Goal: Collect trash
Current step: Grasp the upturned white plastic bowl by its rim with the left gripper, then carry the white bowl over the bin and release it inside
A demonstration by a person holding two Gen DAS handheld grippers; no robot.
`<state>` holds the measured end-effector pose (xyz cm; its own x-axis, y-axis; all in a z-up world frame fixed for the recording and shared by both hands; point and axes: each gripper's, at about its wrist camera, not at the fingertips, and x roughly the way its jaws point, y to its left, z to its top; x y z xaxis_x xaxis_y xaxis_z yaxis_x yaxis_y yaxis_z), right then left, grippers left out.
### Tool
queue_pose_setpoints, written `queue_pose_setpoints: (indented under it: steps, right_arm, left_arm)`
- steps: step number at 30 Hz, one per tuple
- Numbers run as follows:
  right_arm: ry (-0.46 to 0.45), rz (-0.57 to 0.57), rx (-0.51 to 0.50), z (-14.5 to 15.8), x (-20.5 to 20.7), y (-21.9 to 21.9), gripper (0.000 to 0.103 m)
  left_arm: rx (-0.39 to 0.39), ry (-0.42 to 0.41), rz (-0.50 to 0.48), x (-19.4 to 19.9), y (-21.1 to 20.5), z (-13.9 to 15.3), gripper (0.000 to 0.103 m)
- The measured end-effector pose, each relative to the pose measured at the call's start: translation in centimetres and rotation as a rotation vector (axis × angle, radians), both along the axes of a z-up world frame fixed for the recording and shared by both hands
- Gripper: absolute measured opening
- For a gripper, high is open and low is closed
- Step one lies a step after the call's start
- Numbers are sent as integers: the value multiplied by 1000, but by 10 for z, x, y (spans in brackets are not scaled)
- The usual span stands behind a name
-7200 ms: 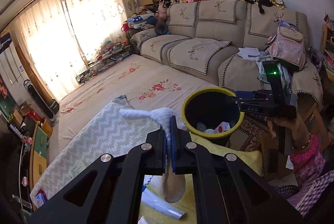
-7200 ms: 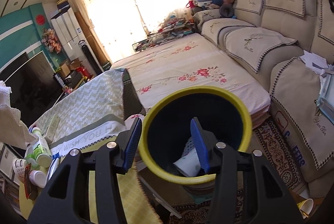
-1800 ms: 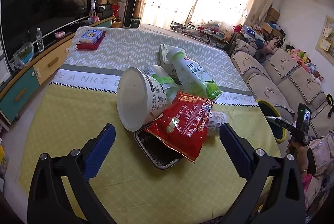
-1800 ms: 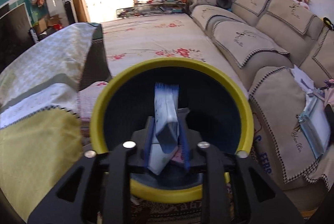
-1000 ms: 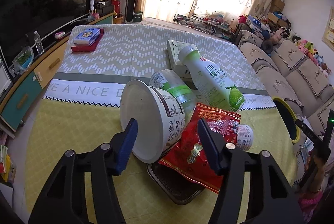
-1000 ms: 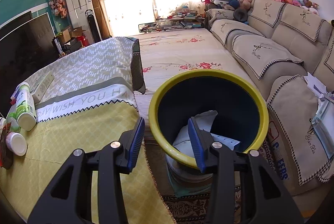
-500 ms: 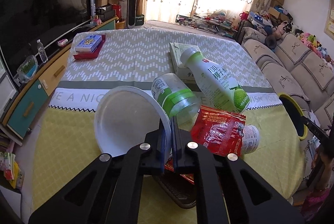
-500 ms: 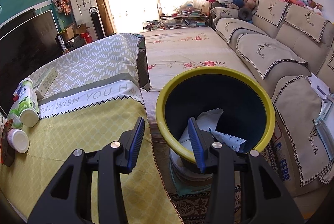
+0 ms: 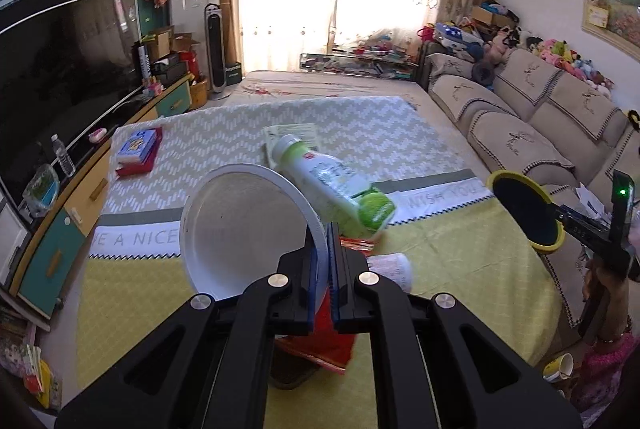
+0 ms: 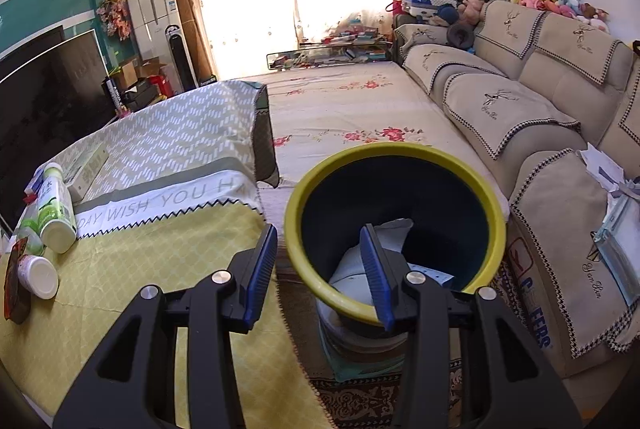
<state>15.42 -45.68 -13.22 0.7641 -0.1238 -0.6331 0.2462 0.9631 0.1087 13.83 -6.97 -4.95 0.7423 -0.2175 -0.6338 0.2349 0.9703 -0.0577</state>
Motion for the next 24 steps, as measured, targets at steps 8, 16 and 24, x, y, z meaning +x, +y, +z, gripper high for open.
queue_pose_setpoints:
  steps: [8,16,24]
  right_arm:
    - [-32,-96,-2,7,-21,-39,41]
    - [-55,-191,22,10,-44,-85,41]
    - [-46,-252,66,-2,-54,-120,41]
  left_arm:
    - [-21,-29,-254,5,-102,17,6]
    - [-31,31,-468,44,-231,3,6]
    - [30,128,-617,84,-358,-34,6]
